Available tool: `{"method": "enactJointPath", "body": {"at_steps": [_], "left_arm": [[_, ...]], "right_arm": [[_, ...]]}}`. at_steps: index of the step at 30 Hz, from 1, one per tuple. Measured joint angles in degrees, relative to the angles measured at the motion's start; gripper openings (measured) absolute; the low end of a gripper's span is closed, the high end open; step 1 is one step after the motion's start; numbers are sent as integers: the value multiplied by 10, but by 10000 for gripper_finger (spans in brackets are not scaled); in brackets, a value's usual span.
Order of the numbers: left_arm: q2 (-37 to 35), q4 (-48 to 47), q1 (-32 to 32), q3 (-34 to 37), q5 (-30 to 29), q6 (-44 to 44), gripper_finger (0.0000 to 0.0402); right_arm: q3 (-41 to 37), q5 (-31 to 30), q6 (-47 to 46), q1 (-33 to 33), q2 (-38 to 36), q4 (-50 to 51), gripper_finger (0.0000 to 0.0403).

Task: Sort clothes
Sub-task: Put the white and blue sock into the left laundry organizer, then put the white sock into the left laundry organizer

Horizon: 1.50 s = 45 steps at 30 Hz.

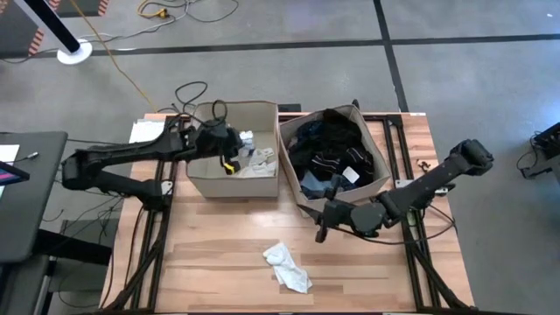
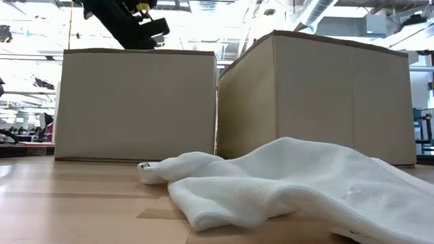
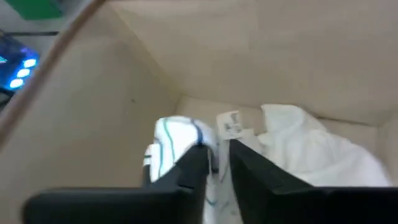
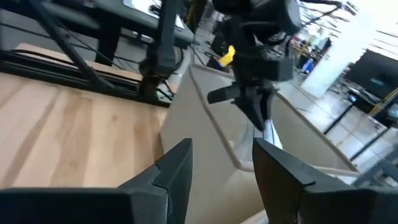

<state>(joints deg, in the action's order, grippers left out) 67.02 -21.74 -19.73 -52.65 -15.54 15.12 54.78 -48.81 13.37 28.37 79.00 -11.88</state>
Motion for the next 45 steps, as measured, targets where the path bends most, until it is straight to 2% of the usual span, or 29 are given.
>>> {"method": "enactJointPath", "body": {"at_steps": [3,9,12,18,23,29,34,45], "left_arm": [[-7,4,-1,0,4,-8,109],[-56,6,-1,0,4,-37,213],[-86,12,-1,0,32,-44,236],[-133,26,23,-1,131,-54,238],[-134,22,86,-1,165,-61,234],[-118,33,181,-1,167,-69,233],[-105,56,244,-1,147,-84,233],[-56,61,319,-1,114,-90,233]], "right_arm": [[0,28,0,2,0,0,177],[0,221,-76,15,0,38,177],[0,263,-128,37,3,68,177],[0,283,-191,87,40,78,177],[0,307,-277,101,107,73,177],[0,309,-342,107,193,22,177],[0,309,-397,106,247,21,177],[0,286,-436,101,308,-10,175]]}}
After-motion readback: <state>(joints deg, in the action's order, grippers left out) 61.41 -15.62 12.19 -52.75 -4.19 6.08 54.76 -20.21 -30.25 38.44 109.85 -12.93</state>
